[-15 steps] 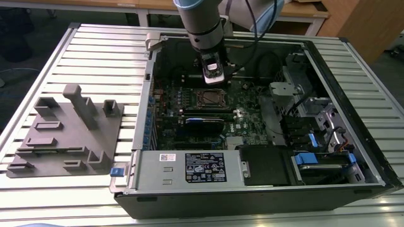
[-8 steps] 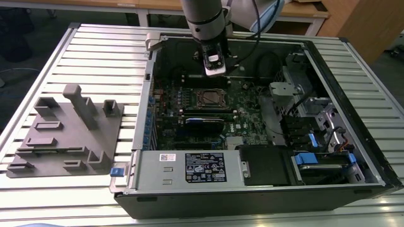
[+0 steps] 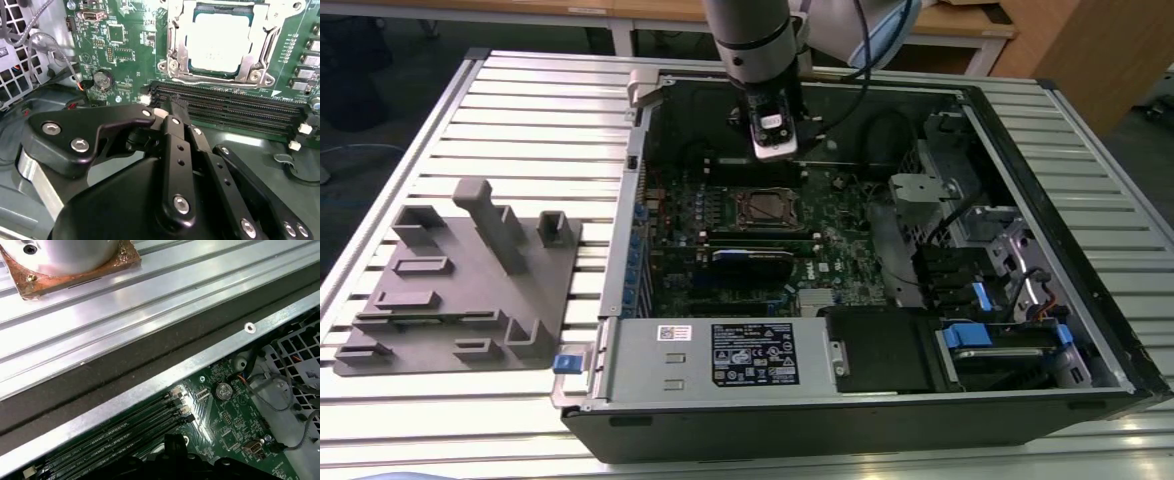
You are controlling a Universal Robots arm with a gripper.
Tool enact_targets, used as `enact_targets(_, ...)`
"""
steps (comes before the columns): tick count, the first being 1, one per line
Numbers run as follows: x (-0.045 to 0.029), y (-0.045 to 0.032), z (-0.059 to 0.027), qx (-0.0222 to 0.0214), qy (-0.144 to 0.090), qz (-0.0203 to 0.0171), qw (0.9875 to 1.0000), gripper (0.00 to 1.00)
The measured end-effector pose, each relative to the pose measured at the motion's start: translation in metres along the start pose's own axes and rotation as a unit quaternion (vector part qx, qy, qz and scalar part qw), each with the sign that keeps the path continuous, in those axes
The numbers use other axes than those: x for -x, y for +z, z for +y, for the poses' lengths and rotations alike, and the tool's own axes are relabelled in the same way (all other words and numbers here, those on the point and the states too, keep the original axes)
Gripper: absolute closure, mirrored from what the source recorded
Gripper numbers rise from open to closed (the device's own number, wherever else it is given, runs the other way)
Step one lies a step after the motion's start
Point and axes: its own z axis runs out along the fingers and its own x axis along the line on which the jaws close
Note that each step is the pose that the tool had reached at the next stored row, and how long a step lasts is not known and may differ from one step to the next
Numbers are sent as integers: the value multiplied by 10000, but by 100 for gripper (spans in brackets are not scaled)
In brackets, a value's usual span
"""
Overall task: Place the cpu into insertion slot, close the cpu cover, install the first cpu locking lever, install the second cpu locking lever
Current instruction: 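Install the first cpu locking lever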
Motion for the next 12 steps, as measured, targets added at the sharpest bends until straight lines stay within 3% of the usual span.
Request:
enact_targets(4, 0, 0, -1, -411, -42, 165, 9990, 89)
enact_targets(9, 0, 1, 0, -941, -102, 362, 9948, 89)
enact_targets(10, 0, 1, 0, -979, -104, 386, 9944, 89)
enact_targets(12, 0, 1, -1, -979, -115, 390, 9944, 89)
